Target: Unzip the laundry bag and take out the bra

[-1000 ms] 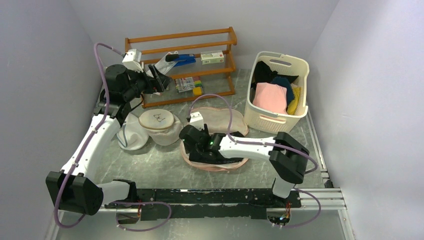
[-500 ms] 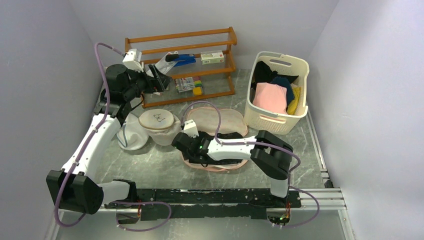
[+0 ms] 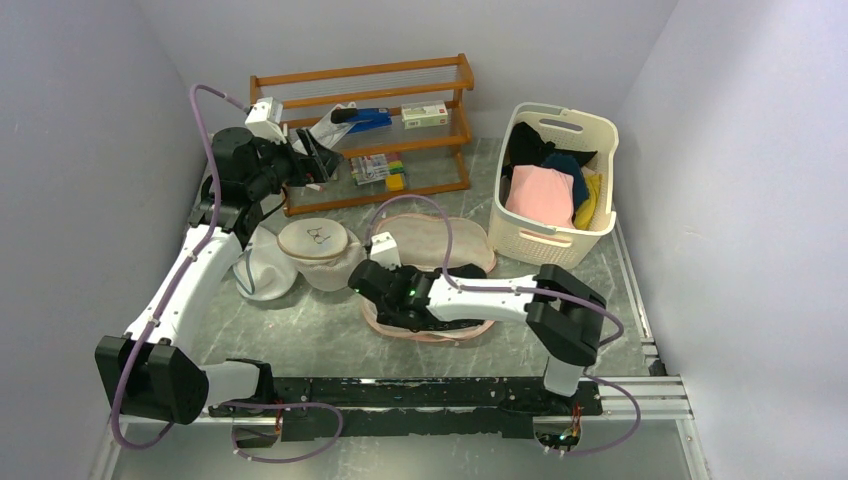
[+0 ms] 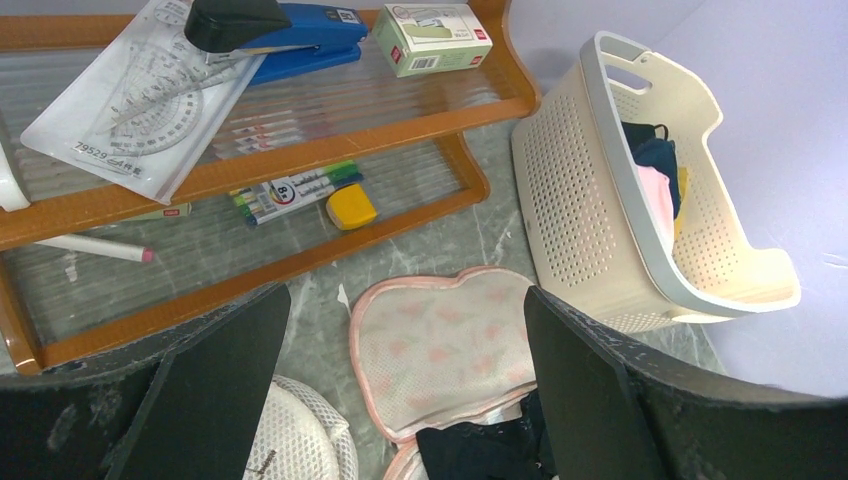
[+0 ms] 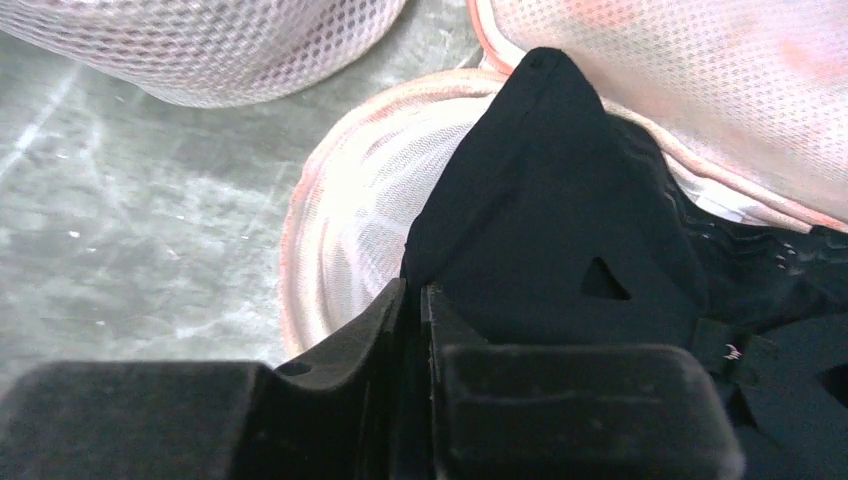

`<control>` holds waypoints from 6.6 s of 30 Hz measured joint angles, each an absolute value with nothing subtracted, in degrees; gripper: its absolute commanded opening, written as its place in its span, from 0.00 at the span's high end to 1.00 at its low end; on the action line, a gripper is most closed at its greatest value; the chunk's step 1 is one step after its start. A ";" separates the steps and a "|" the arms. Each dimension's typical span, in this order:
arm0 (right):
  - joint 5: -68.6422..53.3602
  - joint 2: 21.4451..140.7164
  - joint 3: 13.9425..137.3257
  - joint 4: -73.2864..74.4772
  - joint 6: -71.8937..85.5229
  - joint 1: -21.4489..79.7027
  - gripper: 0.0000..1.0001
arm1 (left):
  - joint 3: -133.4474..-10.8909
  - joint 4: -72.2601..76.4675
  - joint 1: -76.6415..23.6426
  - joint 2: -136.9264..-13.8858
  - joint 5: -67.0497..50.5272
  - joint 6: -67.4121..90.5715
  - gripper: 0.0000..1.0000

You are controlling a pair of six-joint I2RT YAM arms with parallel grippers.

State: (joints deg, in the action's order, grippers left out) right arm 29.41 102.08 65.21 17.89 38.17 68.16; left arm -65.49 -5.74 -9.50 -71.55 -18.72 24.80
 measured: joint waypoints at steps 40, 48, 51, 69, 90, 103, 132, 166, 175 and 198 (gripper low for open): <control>44.77 45.04 55.92 -2.74 10.92 68.16 1.00 | -65.17 -5.37 -9.21 -71.92 -20.23 25.54 0.01; 69.06 47.46 62.87 -12.23 -2.09 67.81 1.00 | -65.17 -5.37 -9.19 -71.92 -20.23 25.54 0.01; 75.24 48.49 61.93 -20.99 -9.39 65.30 1.00 | -65.17 -5.37 -9.19 -71.92 -20.23 25.54 0.01; 72.14 76.31 73.78 -16.93 -0.82 29.56 1.00 | -65.17 -5.34 -9.19 -71.94 -21.10 25.96 0.01; 43.59 116.55 102.54 -0.30 13.30 6.59 0.27 | -65.17 -5.28 -8.95 -72.55 -21.52 26.02 0.01; 15.51 89.73 85.43 3.92 18.63 6.81 0.20 | -65.17 -4.01 -6.61 -73.87 -24.69 27.92 0.01; 14.04 100.97 72.53 13.19 7.42 42.33 0.41 | -65.17 -3.99 -6.57 -76.51 -26.22 28.16 0.01; 8.32 124.29 85.82 6.15 -3.70 33.78 0.46 | -65.17 -3.97 -6.57 -76.86 -26.24 28.14 0.01; -2.09 123.31 80.47 -1.69 0.14 31.09 0.69 | -65.17 -3.95 -6.57 -77.14 -26.44 28.14 0.01; 2.50 109.65 81.38 9.91 -3.66 36.62 1.00 | -65.17 -3.86 -6.57 -77.36 -27.27 28.18 0.01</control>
